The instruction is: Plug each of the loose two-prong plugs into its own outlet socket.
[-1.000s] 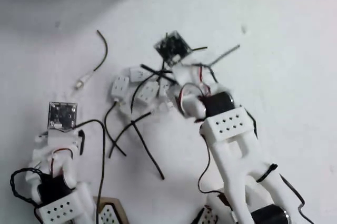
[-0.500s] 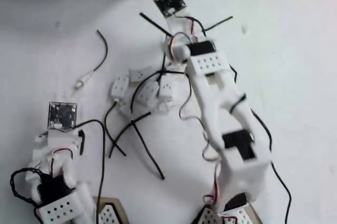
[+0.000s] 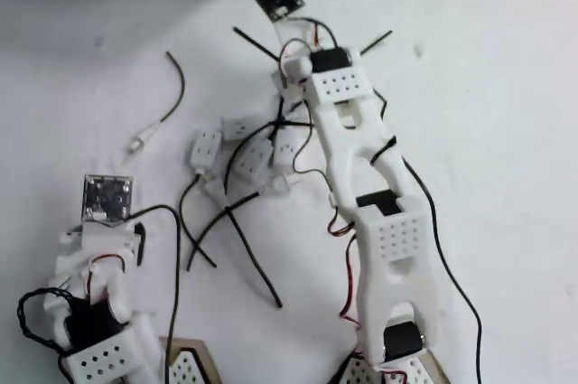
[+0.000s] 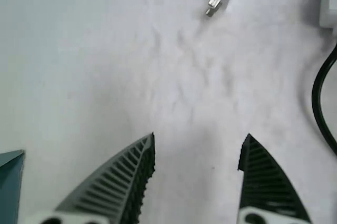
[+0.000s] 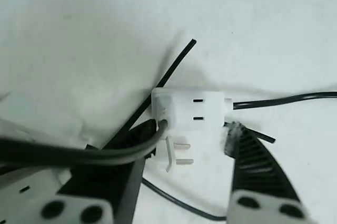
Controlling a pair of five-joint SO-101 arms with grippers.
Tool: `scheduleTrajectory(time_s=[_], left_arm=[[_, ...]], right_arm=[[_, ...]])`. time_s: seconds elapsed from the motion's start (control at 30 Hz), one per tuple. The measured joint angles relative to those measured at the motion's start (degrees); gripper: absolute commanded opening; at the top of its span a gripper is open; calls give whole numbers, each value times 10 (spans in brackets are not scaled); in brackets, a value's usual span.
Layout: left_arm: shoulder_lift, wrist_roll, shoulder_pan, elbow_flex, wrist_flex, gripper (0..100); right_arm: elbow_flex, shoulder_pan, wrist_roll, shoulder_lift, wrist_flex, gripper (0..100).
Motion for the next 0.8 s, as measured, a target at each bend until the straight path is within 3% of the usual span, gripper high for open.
scheduleTrajectory(time_s=[0.2,0.37,0.57,0.8], left_arm=[[0,0,0,0,0,263],[0,0,0,0,0,263],[0,0,0,0,0,263],[0,0,0,0,0,263]], right_arm=[[-111,-4,4,0,177,219],[-125,-15,78,0,281,219],[-120,-17,139,47,303,219],[-120,-17,142,109,303,219]])
